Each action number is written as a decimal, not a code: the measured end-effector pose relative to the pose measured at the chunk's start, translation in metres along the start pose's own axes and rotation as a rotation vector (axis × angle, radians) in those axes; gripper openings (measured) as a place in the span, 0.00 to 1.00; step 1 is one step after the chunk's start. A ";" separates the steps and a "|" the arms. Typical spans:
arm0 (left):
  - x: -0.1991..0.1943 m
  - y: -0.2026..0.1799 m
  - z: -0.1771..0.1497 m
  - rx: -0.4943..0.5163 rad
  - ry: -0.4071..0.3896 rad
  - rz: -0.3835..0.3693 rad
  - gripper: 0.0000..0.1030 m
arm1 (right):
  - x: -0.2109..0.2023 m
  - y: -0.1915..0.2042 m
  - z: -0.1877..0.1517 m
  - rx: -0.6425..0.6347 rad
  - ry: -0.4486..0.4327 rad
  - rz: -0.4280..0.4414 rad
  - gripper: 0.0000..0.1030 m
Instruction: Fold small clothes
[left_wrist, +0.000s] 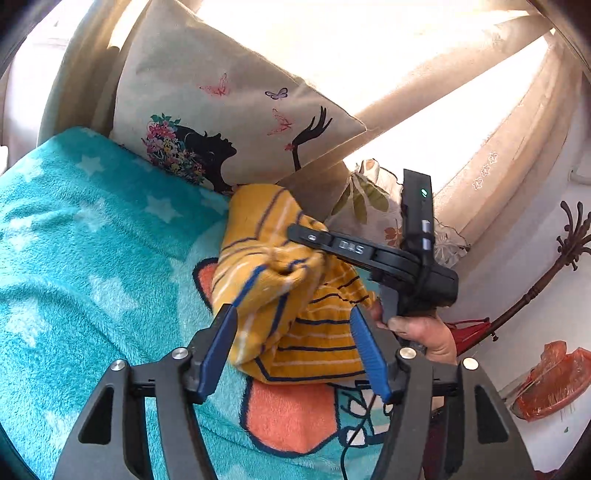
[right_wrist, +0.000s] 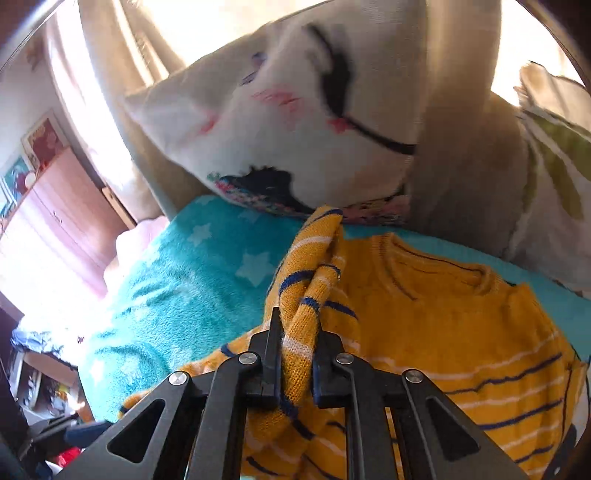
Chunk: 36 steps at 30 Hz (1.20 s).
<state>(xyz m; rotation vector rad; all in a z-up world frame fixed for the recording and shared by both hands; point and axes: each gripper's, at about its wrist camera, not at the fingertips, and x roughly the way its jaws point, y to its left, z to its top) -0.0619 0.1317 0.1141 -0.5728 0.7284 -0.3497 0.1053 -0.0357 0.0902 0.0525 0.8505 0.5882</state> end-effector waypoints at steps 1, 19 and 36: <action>0.003 -0.003 -0.001 0.002 0.008 0.009 0.61 | -0.014 -0.017 -0.005 0.030 -0.019 -0.008 0.11; 0.138 -0.074 -0.030 0.088 0.248 0.007 0.61 | -0.114 -0.230 -0.127 0.421 -0.134 -0.020 0.16; 0.140 -0.086 -0.050 0.204 0.323 0.049 0.68 | -0.113 -0.162 -0.142 0.178 -0.005 -0.084 0.16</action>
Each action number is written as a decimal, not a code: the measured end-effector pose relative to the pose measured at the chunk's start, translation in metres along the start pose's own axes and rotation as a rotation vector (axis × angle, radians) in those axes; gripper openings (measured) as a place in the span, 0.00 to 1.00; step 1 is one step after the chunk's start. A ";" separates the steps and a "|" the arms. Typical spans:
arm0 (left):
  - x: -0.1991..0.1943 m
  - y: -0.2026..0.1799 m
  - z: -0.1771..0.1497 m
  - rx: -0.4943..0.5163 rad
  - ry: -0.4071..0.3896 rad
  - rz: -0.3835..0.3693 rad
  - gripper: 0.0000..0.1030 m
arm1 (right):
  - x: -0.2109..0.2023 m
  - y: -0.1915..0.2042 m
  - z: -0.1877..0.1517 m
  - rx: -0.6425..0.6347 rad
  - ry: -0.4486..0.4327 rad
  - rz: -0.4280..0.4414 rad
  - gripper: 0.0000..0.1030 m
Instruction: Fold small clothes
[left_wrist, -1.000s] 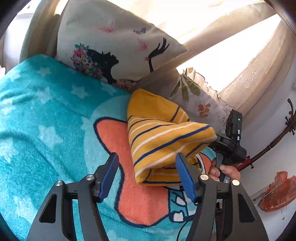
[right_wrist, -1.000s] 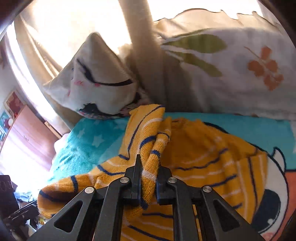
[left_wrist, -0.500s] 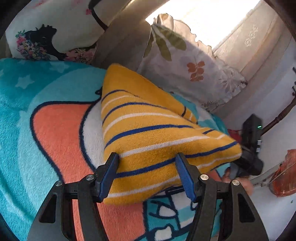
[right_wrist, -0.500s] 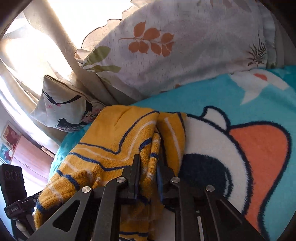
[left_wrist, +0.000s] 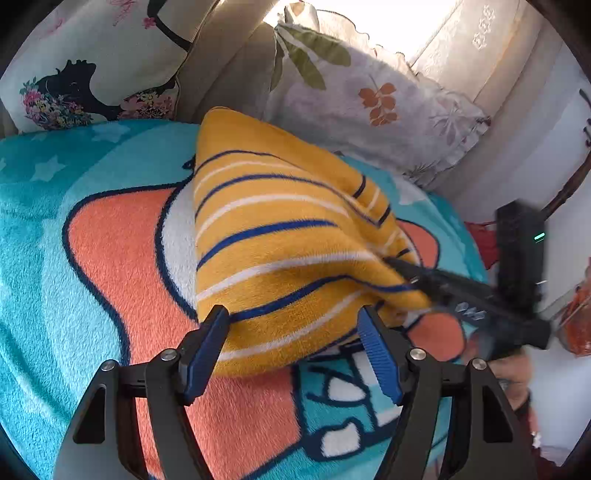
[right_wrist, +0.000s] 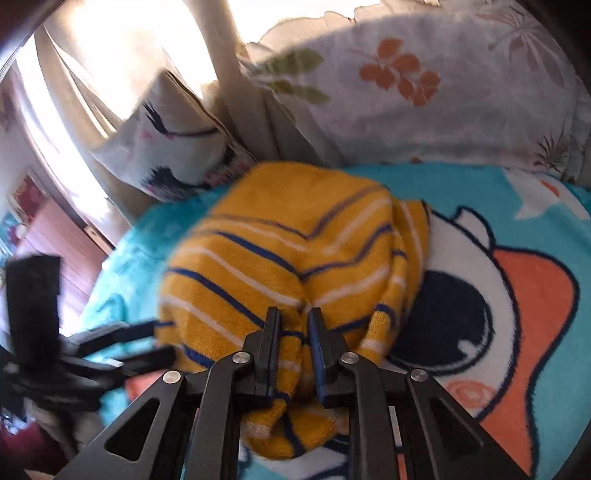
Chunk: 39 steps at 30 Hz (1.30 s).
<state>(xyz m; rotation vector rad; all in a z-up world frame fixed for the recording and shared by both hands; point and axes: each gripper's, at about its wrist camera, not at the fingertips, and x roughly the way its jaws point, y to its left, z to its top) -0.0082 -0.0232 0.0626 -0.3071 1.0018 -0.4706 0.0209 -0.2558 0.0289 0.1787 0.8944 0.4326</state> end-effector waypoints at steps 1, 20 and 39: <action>-0.008 0.006 0.003 -0.018 -0.017 -0.008 0.68 | 0.006 -0.008 -0.008 0.013 0.012 0.009 0.16; 0.073 0.065 0.052 -0.242 0.105 -0.268 0.74 | 0.037 -0.074 0.029 0.342 -0.012 0.214 0.38; 0.016 0.015 0.009 0.014 -0.042 0.100 0.67 | -0.009 -0.032 0.041 0.140 -0.174 0.036 0.53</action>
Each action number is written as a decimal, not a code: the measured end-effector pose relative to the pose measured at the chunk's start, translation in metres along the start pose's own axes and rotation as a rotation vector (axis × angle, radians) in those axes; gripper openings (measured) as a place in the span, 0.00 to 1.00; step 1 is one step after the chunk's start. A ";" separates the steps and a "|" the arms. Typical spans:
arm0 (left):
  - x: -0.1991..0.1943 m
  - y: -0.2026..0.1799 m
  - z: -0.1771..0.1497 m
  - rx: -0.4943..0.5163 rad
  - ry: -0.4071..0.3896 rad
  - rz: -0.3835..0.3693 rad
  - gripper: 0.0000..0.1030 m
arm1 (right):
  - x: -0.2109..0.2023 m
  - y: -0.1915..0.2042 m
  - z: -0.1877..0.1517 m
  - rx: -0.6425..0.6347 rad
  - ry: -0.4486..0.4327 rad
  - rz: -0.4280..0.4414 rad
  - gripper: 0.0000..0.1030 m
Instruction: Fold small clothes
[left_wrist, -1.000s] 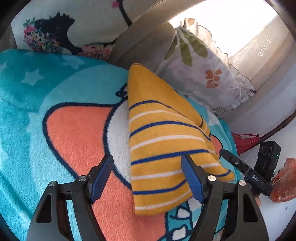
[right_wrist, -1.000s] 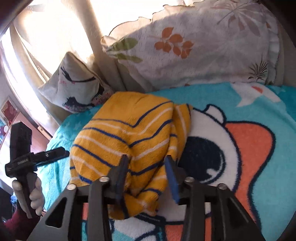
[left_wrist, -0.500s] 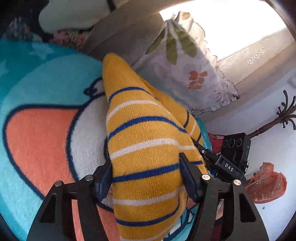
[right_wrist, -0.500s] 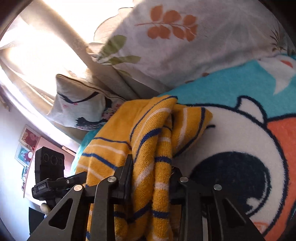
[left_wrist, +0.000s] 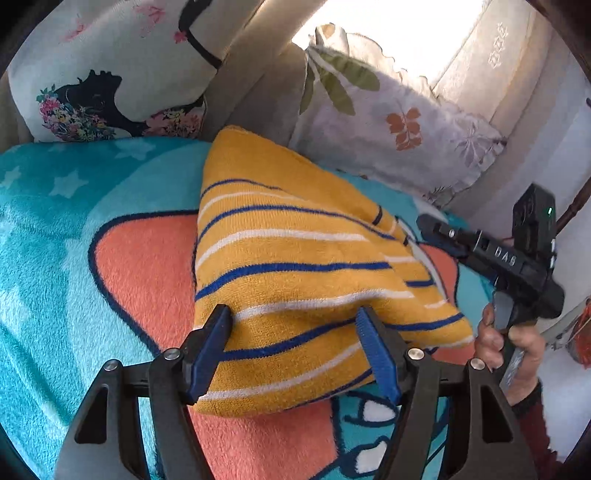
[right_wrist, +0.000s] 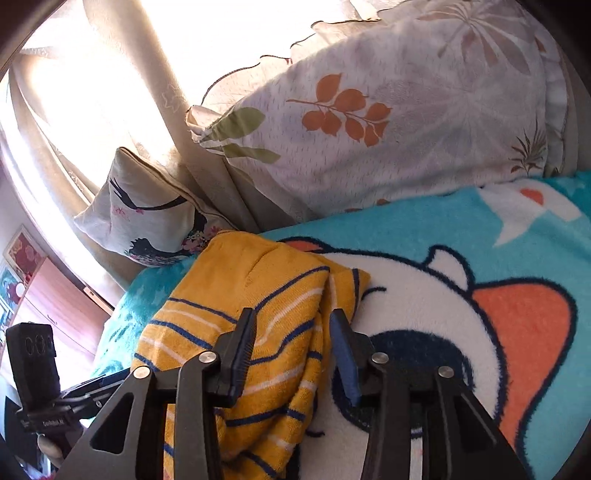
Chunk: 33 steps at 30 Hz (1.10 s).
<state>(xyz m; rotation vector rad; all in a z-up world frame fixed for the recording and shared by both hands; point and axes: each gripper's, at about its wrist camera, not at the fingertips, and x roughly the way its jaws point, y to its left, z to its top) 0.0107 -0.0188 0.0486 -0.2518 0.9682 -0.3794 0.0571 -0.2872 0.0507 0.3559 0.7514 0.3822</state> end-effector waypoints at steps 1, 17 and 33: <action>0.007 -0.001 -0.003 0.004 0.012 0.023 0.67 | 0.009 0.004 0.003 -0.020 0.018 -0.019 0.55; 0.013 -0.009 -0.017 0.105 -0.029 0.107 0.67 | 0.095 0.001 0.033 -0.058 0.164 -0.180 0.12; -0.055 0.021 -0.031 -0.035 -0.093 -0.014 0.68 | -0.005 0.047 -0.037 -0.096 0.129 0.003 0.40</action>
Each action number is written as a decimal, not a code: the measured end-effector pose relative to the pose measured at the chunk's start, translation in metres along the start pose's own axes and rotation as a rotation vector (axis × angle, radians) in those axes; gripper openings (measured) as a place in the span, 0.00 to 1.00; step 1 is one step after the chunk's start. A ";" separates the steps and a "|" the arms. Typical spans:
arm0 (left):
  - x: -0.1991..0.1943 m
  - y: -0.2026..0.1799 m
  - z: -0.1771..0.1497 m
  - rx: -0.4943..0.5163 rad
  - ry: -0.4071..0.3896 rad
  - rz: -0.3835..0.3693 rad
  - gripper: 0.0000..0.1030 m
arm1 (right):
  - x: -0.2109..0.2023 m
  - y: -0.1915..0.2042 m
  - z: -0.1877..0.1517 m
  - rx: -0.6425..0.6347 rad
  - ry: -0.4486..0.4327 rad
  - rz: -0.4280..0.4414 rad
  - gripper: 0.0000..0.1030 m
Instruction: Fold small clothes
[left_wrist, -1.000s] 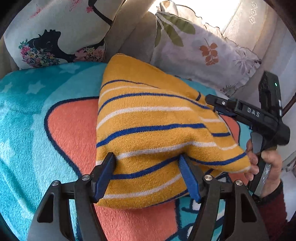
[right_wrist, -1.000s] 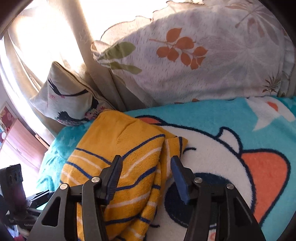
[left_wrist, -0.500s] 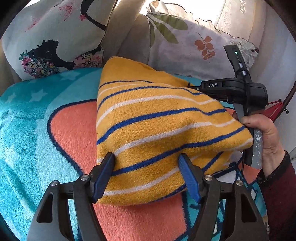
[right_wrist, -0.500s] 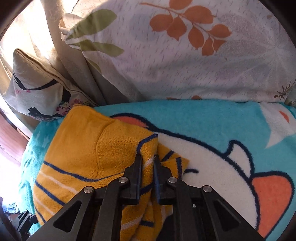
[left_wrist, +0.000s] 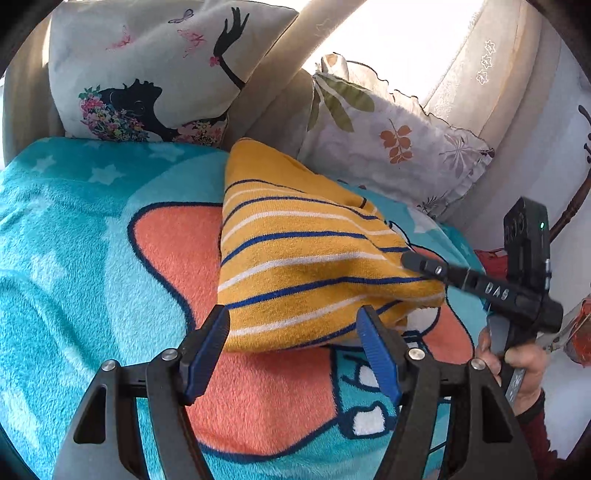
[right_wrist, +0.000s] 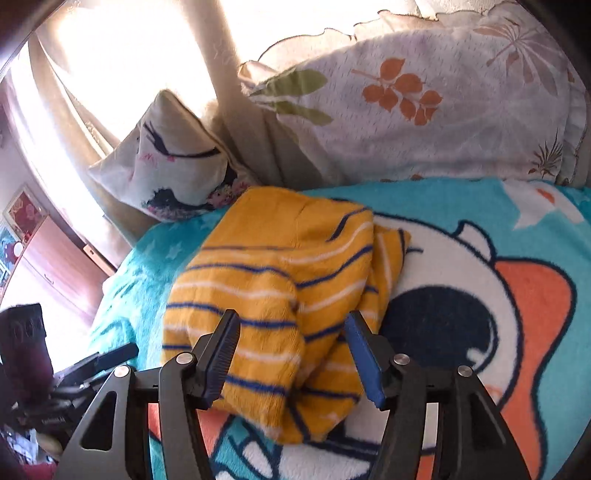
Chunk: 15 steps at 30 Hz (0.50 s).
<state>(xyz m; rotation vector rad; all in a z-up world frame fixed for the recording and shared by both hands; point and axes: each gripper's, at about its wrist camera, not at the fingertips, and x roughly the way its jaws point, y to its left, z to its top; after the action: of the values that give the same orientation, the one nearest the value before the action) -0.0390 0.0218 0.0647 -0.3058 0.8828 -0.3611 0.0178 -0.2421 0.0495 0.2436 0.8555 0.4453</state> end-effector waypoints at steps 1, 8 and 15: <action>-0.002 0.001 -0.003 -0.004 0.005 0.007 0.68 | 0.005 0.002 -0.009 -0.018 0.037 0.008 0.21; -0.016 0.013 -0.016 -0.023 -0.003 0.075 0.68 | 0.016 -0.053 -0.048 0.223 0.094 0.069 0.27; -0.026 0.030 -0.019 -0.051 -0.025 0.111 0.69 | -0.035 -0.039 -0.054 0.192 -0.054 -0.048 0.39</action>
<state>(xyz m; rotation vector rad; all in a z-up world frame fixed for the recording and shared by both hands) -0.0637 0.0580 0.0595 -0.3062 0.8808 -0.2319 -0.0325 -0.2917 0.0238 0.4094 0.8496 0.3110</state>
